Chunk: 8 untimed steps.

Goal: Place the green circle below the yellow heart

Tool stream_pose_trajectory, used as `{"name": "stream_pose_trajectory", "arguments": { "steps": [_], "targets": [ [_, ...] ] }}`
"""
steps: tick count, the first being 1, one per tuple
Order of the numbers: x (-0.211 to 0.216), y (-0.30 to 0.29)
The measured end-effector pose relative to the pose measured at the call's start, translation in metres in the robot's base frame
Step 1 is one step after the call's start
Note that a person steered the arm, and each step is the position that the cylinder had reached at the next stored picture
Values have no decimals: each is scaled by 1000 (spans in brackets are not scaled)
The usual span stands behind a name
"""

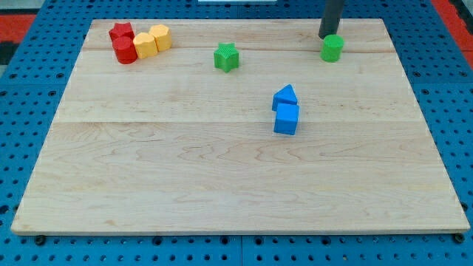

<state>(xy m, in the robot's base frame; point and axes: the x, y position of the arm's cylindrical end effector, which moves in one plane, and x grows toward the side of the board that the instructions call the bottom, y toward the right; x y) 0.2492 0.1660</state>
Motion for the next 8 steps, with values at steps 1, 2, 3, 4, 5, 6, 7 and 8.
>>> {"name": "stream_pose_trajectory", "arguments": {
  "steps": [1, 2, 3, 4, 5, 6, 7, 8],
  "targets": [
    [14, -14],
    [17, 25],
    [23, 53],
    [34, 16],
    [44, -48],
    [58, -49],
    [33, -2],
    [31, 42]
  ]
}}
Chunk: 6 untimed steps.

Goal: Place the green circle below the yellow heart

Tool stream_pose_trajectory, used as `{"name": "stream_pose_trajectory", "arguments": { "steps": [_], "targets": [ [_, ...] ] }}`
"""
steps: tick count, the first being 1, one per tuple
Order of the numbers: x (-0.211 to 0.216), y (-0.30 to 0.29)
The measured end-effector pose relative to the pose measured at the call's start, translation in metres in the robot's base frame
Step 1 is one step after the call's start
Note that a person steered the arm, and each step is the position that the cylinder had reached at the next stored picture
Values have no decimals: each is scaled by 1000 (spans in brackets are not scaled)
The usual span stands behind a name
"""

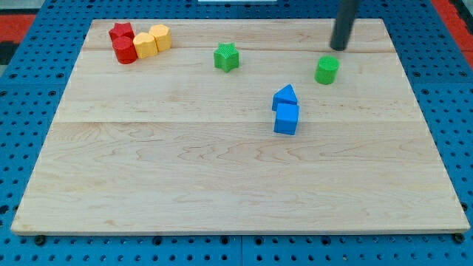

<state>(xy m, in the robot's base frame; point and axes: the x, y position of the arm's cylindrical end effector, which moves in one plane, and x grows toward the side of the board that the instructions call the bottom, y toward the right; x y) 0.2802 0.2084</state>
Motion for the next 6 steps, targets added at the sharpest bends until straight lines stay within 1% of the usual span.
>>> {"name": "stream_pose_trajectory", "arguments": {
  "steps": [1, 2, 3, 5, 6],
  "targets": [
    [43, -24],
    [53, -97],
    [52, -162],
    [77, -118],
    [96, -180]
  ]
}}
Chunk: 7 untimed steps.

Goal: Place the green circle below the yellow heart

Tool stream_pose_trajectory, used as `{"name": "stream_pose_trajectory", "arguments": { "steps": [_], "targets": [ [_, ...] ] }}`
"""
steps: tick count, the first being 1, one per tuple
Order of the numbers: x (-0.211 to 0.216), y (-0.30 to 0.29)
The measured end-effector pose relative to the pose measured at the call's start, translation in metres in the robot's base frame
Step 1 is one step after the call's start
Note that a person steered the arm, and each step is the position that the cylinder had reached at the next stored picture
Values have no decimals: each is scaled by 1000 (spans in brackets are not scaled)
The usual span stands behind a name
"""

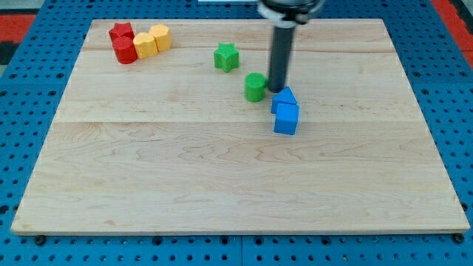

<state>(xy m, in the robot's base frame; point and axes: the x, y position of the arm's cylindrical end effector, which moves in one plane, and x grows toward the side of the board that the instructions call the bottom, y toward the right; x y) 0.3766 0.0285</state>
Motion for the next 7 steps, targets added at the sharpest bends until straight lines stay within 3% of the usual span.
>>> {"name": "stream_pose_trajectory", "arguments": {
  "steps": [2, 4, 5, 6, 7],
  "targets": [
    [-31, -103],
    [-11, -207],
    [-33, -194],
    [-50, -128],
    [-45, -112]
  ]
}}
